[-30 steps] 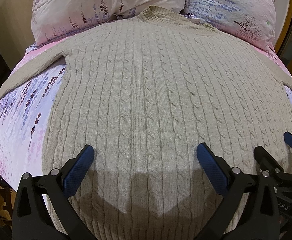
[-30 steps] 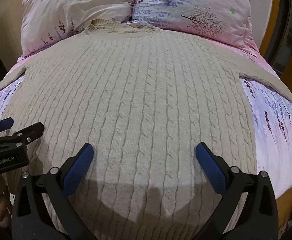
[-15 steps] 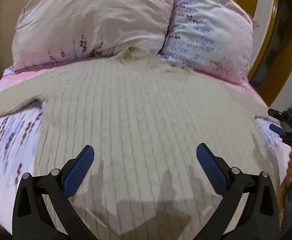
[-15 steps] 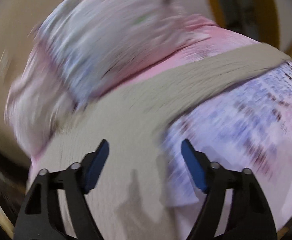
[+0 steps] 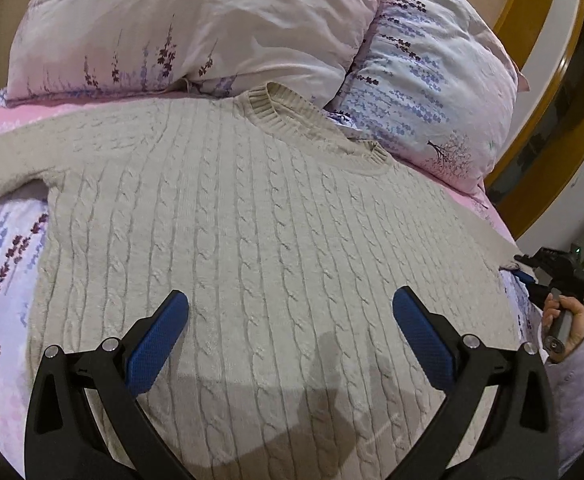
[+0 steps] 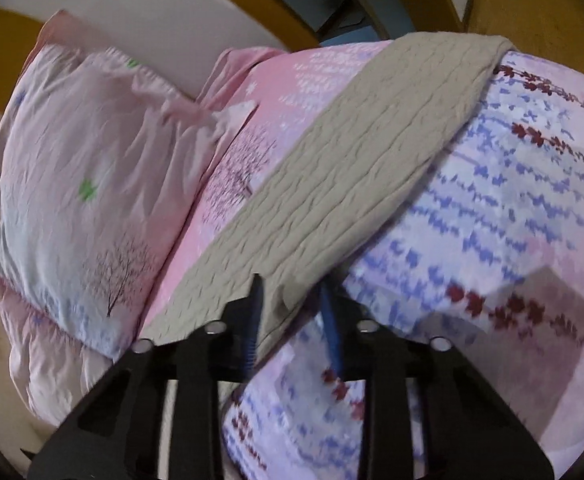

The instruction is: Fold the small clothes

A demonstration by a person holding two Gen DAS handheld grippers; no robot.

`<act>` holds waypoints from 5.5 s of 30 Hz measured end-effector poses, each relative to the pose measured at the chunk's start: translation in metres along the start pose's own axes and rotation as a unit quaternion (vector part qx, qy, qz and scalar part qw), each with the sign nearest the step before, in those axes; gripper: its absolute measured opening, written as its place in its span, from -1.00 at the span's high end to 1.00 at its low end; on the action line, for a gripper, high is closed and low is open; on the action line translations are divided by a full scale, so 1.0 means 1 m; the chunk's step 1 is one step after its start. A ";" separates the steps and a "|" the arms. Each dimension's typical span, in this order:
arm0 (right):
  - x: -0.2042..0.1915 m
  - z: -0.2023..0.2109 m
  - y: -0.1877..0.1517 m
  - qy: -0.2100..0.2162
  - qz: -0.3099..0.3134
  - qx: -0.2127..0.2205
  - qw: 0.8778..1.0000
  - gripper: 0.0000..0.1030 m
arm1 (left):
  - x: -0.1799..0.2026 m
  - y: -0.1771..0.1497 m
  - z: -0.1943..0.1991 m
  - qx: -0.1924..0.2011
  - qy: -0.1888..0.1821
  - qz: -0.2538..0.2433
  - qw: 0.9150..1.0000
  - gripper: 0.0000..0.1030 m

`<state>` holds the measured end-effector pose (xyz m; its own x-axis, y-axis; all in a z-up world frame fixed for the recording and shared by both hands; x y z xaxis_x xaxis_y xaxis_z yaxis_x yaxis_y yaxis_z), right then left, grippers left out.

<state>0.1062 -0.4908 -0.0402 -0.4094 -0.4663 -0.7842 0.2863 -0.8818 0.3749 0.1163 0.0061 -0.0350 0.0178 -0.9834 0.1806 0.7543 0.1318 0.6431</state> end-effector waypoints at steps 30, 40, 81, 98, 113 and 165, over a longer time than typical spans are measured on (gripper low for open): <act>-0.139 -0.070 -0.182 0.135 0.170 -0.171 0.961 -0.14 | -0.009 -0.001 0.003 0.000 -0.039 0.041 0.998 -0.97; -0.057 -0.038 -0.092 0.075 0.052 -0.045 0.995 0.45 | -0.010 -0.001 0.004 0.001 -0.042 0.047 0.998 -0.97; -0.280 -0.110 -0.300 0.241 0.291 -0.300 0.876 -0.26 | -0.072 0.088 -0.025 -0.051 -0.161 0.230 0.958 -0.63; -0.197 -0.034 -0.154 0.161 0.273 -0.148 0.937 -0.31 | -0.029 0.101 -0.094 -0.102 -0.096 0.239 0.961 0.85; -0.110 -0.084 -0.104 0.005 0.261 -0.157 0.953 0.14 | -0.081 0.082 -0.059 -0.036 -0.043 0.284 0.957 0.86; -0.174 -0.086 -0.222 0.046 0.369 -0.215 0.903 -0.50 | -0.317 0.018 0.050 -0.005 0.100 0.482 0.870 0.14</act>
<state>0.1884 -0.2079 -0.0293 0.0980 -0.8907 -0.4439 0.7701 -0.2147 0.6007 0.0912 0.3267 -0.0432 0.7595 -0.4179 0.4985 0.3304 0.9080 0.2576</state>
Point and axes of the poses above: each gripper's, at about its wrist camera, not at the fingertips, and z roughly against the way its jaws point, x to its right, y to its top, the point moved 7 cm from there along -z, roughly the way its jaws point, and after that the axes turned 14 degrees about y, right-handed, at the moved point
